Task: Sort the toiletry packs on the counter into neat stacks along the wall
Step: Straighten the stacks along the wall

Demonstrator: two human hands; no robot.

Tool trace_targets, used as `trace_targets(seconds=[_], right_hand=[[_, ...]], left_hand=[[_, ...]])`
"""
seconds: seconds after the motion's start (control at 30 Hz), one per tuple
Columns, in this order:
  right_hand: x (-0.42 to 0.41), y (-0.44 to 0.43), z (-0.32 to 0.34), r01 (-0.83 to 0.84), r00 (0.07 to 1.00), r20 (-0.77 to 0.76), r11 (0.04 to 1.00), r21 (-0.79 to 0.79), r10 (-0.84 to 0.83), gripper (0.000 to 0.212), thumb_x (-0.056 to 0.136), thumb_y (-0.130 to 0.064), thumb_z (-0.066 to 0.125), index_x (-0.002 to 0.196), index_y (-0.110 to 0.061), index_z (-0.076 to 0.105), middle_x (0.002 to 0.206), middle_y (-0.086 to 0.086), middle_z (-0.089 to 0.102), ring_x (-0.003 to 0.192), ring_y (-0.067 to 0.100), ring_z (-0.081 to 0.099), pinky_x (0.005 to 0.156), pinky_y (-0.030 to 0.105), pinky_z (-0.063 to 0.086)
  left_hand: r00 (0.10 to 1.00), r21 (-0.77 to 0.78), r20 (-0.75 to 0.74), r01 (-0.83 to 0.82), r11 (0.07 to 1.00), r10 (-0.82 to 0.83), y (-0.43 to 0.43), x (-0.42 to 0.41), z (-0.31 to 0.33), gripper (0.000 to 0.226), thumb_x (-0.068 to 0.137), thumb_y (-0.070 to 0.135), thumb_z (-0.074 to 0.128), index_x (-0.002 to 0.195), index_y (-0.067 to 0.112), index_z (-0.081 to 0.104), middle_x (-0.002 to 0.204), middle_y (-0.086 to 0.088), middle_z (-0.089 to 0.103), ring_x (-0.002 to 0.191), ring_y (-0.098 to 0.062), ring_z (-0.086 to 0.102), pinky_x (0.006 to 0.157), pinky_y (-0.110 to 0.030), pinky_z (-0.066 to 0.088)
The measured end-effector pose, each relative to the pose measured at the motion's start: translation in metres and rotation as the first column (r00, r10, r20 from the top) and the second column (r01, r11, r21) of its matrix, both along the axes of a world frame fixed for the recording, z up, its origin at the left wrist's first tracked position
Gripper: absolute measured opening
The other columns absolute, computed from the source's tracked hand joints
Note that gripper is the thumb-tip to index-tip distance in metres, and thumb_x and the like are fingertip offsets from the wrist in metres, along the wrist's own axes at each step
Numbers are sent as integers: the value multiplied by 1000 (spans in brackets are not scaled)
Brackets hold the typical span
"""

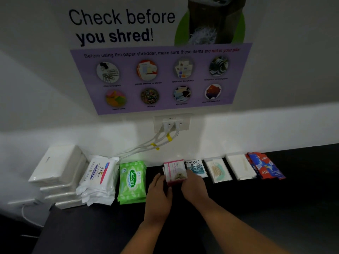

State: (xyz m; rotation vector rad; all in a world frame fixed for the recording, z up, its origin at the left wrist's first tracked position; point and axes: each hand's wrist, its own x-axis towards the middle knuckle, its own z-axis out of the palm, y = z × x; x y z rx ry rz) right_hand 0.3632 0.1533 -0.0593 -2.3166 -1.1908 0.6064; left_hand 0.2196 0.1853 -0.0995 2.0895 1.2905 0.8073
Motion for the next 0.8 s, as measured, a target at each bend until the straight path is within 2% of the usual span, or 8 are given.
trace_targets(seconds=[0.13,0.23,0.37,0.5,0.63,0.7,0.8], right_hand=[[1,21,4,5,992,-123,1000,-20,-8,24,92,-9,46,113,-3,57,116,16,64,108,33,59,81,29,45],[3,30,6,53,976,-208,998,-46,-62,27,90,-7,48,115,-3,58,116,15,63,109,33,59,78,26,40],[4,36,3,49,970,-236,996,-74,-65,26,89,-6,49,111,-1,61,114,16,65,106,32,60,74,26,39],[3,37,1,41,968,-246,996,-75,-58,25,89,-7,50,109,-1,63,111,16,66,103,32,61,73,25,39],[2,35,-3,57,966,-248,997,-54,-69,26,89,-14,52,113,-7,60,113,13,66,106,32,61,82,32,48],[-6,29,0,84,979,-190,996,8,-81,27,89,-18,54,115,-10,59,113,11,66,105,30,61,84,34,51],[-34,17,4,54,998,-38,957,285,-45,27,90,-12,56,115,-4,63,110,12,68,104,30,64,87,32,49]], left_hand=[[995,-24,82,-57,998,59,-16,-25,12,40,88,13,69,128,13,64,138,0,57,131,-13,50,107,-17,32],[977,-26,150,-153,988,155,-28,-48,18,36,87,8,70,121,19,67,127,6,64,119,-9,59,102,-22,42],[928,-8,258,-277,961,270,-40,-80,8,40,81,-6,71,112,20,69,110,3,67,106,-14,66,96,-32,50],[920,-34,211,-332,943,331,-40,-95,3,37,81,-2,72,111,21,69,110,5,65,104,-12,64,94,-32,51],[915,-61,148,-371,927,376,-37,-104,4,29,84,5,71,111,16,68,112,2,62,108,-15,59,96,-29,45],[908,-63,125,-396,916,401,-34,-107,4,26,86,7,70,111,14,67,110,1,62,106,-16,57,94,-29,44],[894,-80,134,-421,903,428,-26,-111,3,27,86,6,70,112,11,66,108,0,61,103,-18,59,93,-31,47]])
